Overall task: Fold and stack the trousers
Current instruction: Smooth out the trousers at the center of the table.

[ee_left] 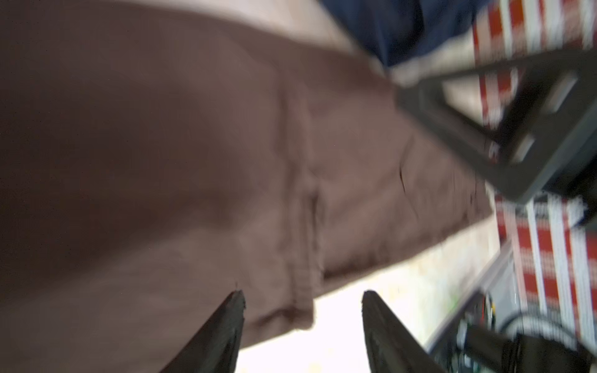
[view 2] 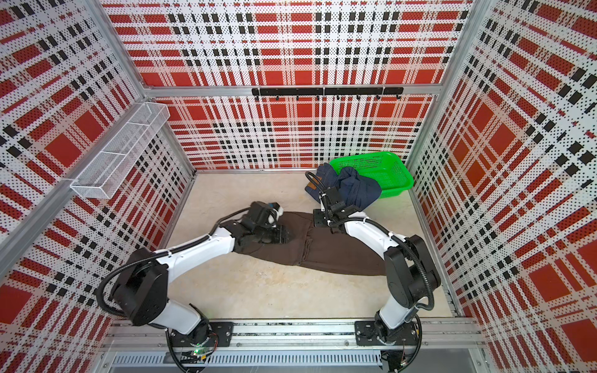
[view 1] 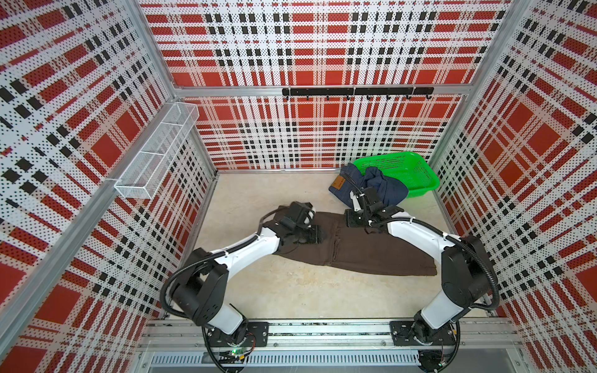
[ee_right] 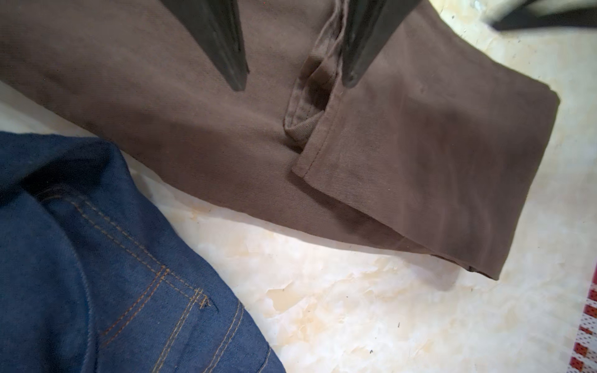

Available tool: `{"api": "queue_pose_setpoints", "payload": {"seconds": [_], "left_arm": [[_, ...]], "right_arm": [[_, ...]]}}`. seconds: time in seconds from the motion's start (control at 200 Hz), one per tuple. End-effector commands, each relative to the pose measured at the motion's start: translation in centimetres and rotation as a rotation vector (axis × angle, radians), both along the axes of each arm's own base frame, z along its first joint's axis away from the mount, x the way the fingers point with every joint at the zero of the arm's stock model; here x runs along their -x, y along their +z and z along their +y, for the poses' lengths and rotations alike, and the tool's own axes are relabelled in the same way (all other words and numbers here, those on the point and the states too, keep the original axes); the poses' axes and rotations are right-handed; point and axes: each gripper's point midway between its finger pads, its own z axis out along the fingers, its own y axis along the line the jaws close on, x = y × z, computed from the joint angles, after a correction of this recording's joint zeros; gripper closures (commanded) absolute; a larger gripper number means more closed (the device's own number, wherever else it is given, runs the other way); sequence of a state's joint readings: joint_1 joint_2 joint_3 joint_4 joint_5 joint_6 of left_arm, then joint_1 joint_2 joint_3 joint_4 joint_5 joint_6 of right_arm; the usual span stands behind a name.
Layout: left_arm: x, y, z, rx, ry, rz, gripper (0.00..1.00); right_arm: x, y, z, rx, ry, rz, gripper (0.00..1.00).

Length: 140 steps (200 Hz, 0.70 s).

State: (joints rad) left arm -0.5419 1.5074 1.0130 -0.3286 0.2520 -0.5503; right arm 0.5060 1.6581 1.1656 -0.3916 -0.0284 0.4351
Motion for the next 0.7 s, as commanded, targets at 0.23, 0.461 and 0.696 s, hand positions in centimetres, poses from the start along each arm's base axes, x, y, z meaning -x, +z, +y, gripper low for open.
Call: {"api": "queue_pose_setpoints", "payload": {"seconds": [0.23,0.461,0.696], "left_arm": [[-7.1,-3.9,13.7,-0.094,0.364,0.059,0.33],[-8.1,-6.3,16.6,-0.094,0.436,0.12,0.32],[-8.1,-8.3,16.6,-0.097,0.432,0.17,0.3]], "right_arm": [[0.2,-4.9,1.0,0.257,0.225,-0.114,0.55],[-0.3,-6.2,1.9,0.259,0.272,-0.124,0.53],[-0.4,-7.0,3.5,0.232,0.313,-0.112,0.46]]}}
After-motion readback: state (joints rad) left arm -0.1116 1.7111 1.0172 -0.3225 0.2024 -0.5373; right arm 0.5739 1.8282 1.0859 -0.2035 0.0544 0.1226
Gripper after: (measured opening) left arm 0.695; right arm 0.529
